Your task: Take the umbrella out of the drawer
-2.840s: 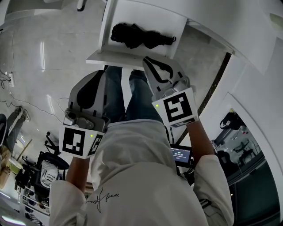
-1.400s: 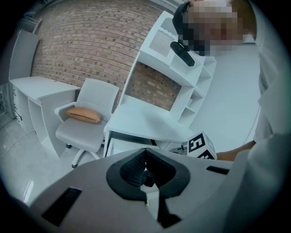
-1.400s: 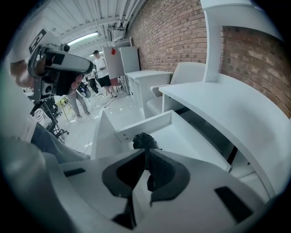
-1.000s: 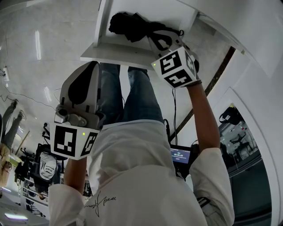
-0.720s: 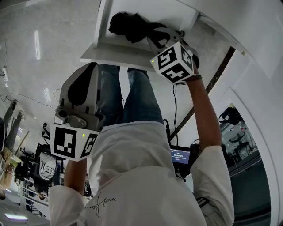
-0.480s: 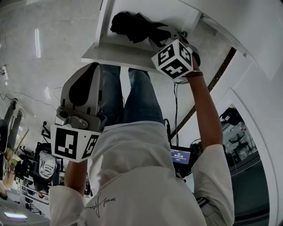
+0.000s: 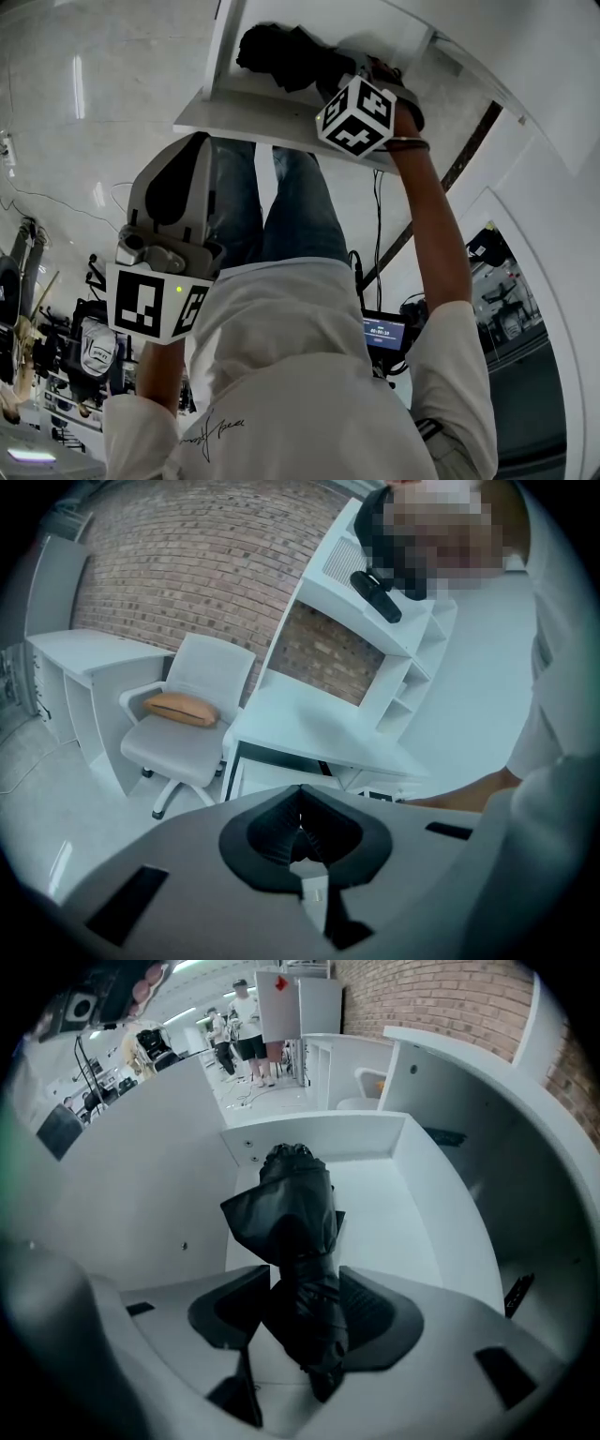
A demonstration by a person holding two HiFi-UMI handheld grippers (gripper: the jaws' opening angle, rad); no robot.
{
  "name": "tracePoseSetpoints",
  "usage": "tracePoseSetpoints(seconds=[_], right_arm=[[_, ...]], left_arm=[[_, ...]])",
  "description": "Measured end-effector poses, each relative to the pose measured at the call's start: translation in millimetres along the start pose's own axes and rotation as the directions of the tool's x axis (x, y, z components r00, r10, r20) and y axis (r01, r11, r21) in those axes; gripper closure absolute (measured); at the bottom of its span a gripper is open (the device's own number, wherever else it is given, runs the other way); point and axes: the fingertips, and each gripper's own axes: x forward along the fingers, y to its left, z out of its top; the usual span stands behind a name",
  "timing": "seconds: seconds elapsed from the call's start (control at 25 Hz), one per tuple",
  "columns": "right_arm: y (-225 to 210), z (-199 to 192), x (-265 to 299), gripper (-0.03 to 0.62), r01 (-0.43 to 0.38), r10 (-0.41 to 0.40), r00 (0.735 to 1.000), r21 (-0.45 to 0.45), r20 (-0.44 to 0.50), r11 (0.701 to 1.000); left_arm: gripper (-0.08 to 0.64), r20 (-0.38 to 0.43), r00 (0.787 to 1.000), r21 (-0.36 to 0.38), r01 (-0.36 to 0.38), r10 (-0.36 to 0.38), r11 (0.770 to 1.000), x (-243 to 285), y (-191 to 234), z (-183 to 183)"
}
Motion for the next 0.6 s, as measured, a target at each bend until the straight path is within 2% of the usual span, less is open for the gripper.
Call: tracePoseSetpoints(seconds=[0.4, 0.6], right_arm=[[1.9, -1.2, 25.0, 0.330, -0.029, 0.021, 0.997, -0.106, -0.077, 0.994], [-1.1, -1.7, 32.0, 0.330, -0.041, 0.033, 0.996, -0.098, -0.080, 0.994]], left_arm=[[0.545, -0.015, 1.000, -0.018, 0.003, -0.003, 1.000, 3.1, 8.0, -4.9], [0.545, -0.023, 1.000, -0.030, -0.004, 0.004, 1.000, 2.5, 12.1, -9.8]])
